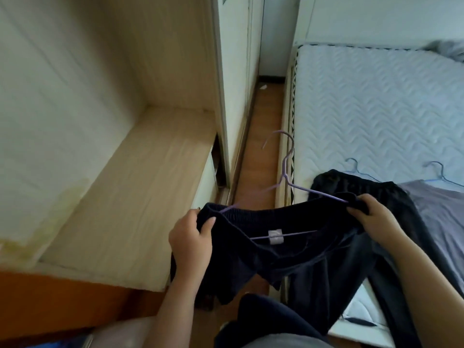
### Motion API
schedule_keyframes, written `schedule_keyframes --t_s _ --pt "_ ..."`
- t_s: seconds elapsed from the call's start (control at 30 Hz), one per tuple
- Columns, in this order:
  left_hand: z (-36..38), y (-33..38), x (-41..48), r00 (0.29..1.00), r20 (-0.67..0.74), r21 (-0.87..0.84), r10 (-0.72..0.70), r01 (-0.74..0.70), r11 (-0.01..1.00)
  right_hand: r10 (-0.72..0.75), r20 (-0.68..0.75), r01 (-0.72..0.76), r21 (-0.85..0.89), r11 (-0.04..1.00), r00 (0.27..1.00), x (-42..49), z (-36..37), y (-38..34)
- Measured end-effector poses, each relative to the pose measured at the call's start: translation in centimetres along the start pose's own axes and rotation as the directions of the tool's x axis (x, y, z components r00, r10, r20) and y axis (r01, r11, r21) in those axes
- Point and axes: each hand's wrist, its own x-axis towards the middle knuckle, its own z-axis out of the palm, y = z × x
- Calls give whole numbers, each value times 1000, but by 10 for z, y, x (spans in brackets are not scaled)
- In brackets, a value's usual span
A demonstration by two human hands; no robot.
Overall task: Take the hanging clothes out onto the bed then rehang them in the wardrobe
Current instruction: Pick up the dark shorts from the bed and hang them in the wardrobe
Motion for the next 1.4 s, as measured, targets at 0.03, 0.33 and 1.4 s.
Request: schedule_keyframes --t_s 0.03,0.33,1.4 --pt "2 2 8 1000 -1 -5 12 -12 1000 2 -9 -2 -6 1000 1000 3 -1 -2" --pt "11 -12 85 983 -153 -13 -99 99 995 -155 57 159 -74 985 986 92 16 -68" --pt "-237 130 170 363 -916 302 172 339 891 -824 566 339 780 527 -20 129 35 -564"
